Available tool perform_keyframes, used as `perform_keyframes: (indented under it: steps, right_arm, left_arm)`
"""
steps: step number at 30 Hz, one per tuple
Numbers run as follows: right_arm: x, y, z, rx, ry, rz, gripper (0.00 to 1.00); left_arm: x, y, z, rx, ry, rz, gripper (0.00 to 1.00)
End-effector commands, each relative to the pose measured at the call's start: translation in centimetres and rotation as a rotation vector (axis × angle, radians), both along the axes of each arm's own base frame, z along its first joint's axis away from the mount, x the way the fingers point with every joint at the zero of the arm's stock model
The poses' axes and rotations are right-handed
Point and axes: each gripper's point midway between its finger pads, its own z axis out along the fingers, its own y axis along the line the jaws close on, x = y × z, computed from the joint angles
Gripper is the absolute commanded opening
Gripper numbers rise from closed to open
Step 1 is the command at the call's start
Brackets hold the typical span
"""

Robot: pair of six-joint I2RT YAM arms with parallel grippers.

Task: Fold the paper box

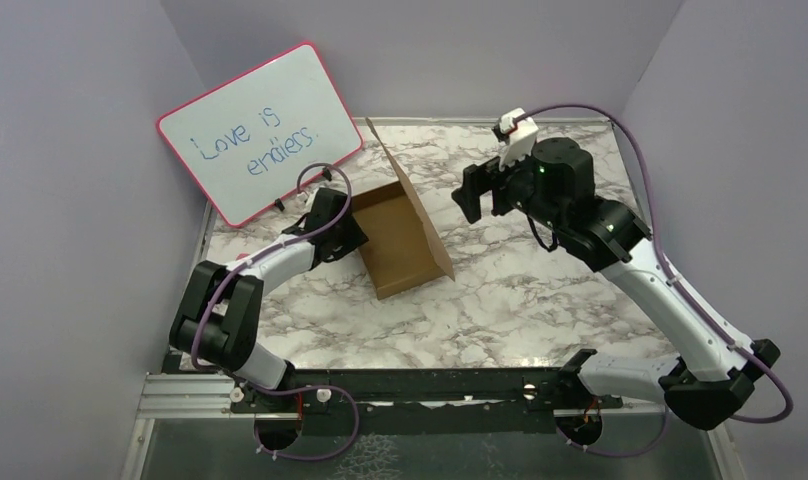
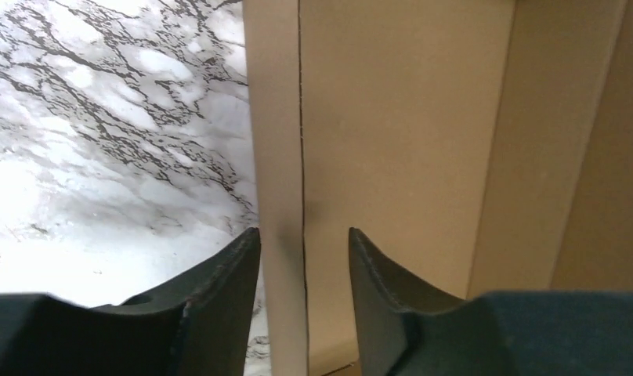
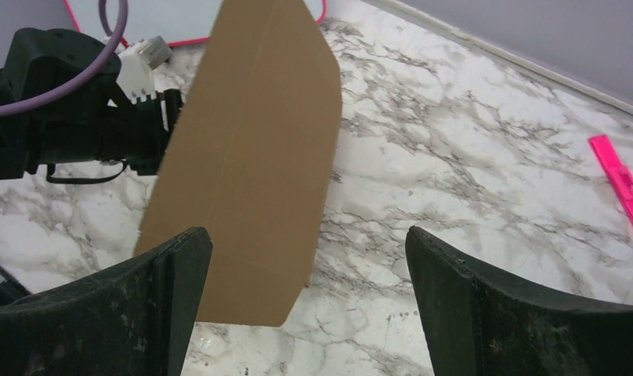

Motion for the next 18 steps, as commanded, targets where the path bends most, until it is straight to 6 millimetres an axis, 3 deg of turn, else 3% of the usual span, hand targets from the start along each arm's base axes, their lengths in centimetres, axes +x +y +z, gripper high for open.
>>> perform_keyframes:
  steps: [1,4,9,14,18]
  right_arm:
    - [-0.8,3.3,-0.3,-0.008,0.059,0.187,0.98]
    - [-0.6,5.6,-1.0,0.005,0.103,0.256,0.93]
    - [0.2,7.9,-1.3,-0.025,0.119,0.26,0.9]
    - [1.4,10.0,-2.4,-0.124,0.14,0.217,0.89]
    - [1.1,12.5,-3.8,-0.213,0.161,0.225,0.86]
  left_arm:
    - [0.2,0.1,3.6,0.003,-0.111,-0.038,0.53]
    - [0.2,2.8,5.4,0.164,-0.168,-0.064,0.66]
    - [1.1,6.3,11.5,0.402,-0.303,-0.107,0.83]
    - [1.2,9.6,16.9,0.604,-0.425,-0.078,0.88]
    - [0.6,12.0,18.2,0.729,-0.469,-0.037,0.93]
